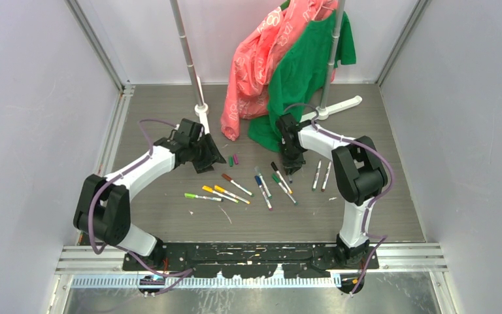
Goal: Open the pen caps
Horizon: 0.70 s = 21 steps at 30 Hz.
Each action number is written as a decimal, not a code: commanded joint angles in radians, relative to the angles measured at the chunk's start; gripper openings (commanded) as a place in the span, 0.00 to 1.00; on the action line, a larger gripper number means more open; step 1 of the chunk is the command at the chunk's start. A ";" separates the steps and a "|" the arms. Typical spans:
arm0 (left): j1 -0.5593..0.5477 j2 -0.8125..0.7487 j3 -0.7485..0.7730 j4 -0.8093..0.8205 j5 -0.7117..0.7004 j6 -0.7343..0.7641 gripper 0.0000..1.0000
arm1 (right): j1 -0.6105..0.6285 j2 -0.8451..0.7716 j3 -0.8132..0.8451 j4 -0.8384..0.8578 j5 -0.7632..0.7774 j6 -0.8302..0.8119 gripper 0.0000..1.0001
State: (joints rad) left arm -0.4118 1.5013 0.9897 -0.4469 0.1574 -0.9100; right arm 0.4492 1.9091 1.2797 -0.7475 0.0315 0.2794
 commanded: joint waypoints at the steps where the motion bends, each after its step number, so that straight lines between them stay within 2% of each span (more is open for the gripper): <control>1: 0.005 -0.067 -0.005 -0.007 0.000 -0.003 0.54 | 0.001 0.017 -0.054 -0.026 -0.018 0.036 0.11; 10: 0.005 -0.125 -0.013 -0.023 0.011 -0.011 0.55 | 0.028 -0.125 -0.077 -0.058 0.044 0.031 0.02; 21: 0.005 -0.180 -0.039 0.048 0.094 -0.054 0.55 | 0.079 -0.303 -0.077 -0.193 0.097 0.054 0.02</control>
State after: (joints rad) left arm -0.4107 1.3659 0.9726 -0.4644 0.1848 -0.9367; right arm 0.5068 1.7058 1.1950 -0.8692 0.0937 0.3107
